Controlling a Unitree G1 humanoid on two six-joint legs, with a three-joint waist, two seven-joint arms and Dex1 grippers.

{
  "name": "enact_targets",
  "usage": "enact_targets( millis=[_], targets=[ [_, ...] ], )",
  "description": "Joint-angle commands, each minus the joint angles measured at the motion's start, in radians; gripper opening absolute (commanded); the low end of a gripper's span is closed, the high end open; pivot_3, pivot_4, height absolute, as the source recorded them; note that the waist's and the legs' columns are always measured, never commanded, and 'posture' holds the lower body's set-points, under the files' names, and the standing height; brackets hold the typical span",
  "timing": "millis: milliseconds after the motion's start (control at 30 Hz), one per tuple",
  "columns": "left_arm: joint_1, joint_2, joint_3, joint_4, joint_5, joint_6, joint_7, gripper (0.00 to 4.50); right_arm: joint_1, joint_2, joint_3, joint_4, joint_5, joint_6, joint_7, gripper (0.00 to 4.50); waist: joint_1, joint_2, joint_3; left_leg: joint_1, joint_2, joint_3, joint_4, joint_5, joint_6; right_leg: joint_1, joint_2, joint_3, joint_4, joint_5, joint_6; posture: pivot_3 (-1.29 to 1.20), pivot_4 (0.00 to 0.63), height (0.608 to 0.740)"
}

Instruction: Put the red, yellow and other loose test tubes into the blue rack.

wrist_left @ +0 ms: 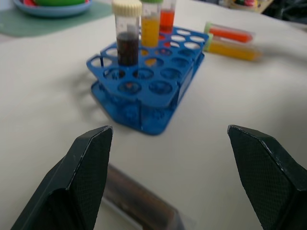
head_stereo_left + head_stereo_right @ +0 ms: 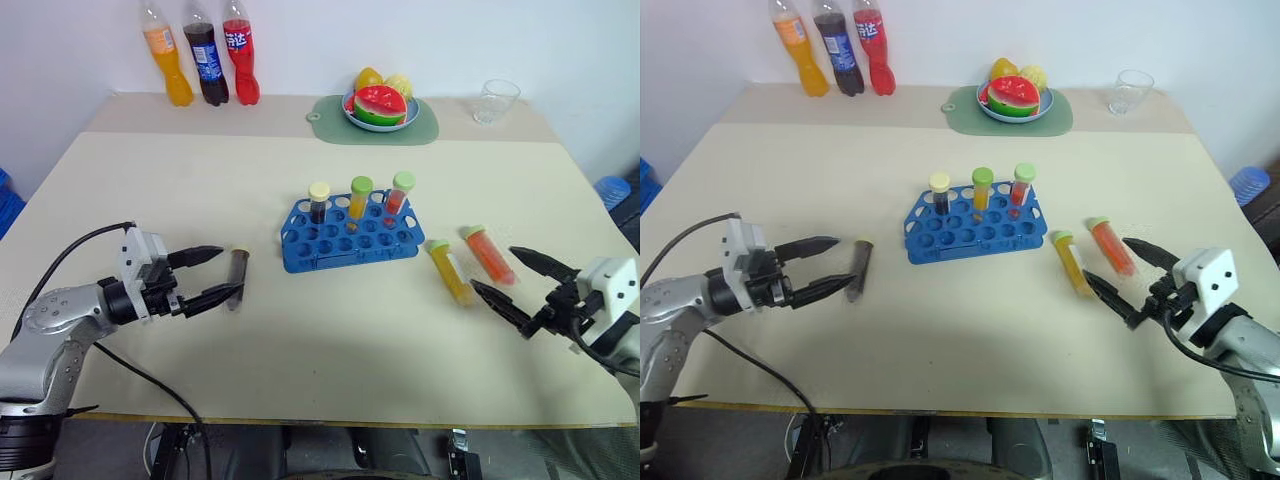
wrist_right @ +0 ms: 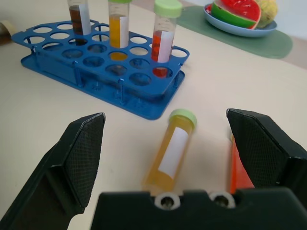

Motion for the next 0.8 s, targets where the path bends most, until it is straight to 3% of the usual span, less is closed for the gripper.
enact_targets(
  millis=[33, 433, 533, 800],
  targets=[
    [0.0, 0.015, 0.026, -0.017, -0.005, -0.006, -0.019, 3.94, 0.012, -0.008, -0.046, -0.035, 0.026, 0.006, 0.013, 4.5, 0.0, 0.0, 0.0, 0.0, 0.0, 0.0, 0.0, 0.0, 0.0, 0.0, 0.0, 0.0, 0.0, 0.0, 0.0, 0.0, 0.15, 0.74],
    [-0.089, -0.01, -0.002, -0.053, -0.044, 0.023, -0.04, 3.94, -0.12, -0.039, -0.001, 0.018, 0.03, 0.07, 0.012, 4.5, -0.002, 0.0, 0.0, 0.0, 0.0, 0.0, 0.0, 0.0, 0.0, 0.0, 0.0, 0.0, 0.0, 0.0, 0.0, 0.0, 0.15, 0.74],
    [-0.111, -0.013, -0.037, -0.067, -0.019, -0.003, -0.071, 3.94, -0.238, -0.061, 0.036, 0.086, 0.011, 0.111, -0.014, 4.5, -0.002, 0.0, 0.0, 0.0, 0.0, 0.0, 0.0, 0.0, 0.0, 0.0, 0.0, 0.0, 0.0, 0.0, 0.0, 0.0, 0.15, 0.74],
    [-0.101, -0.019, -0.104, -0.073, 0.041, -0.05, -0.099, 3.94, -0.544, -0.217, 0.199, 0.352, -0.024, 0.44, -0.019, 4.5, 0.0, 0.0, 0.0, -0.001, 0.0, 0.0, 0.0, 0.0, 0.0, -0.001, 0.0, 0.0, 0.0, 0.0, 0.0, 0.0, 0.15, 0.74]
  ],
)
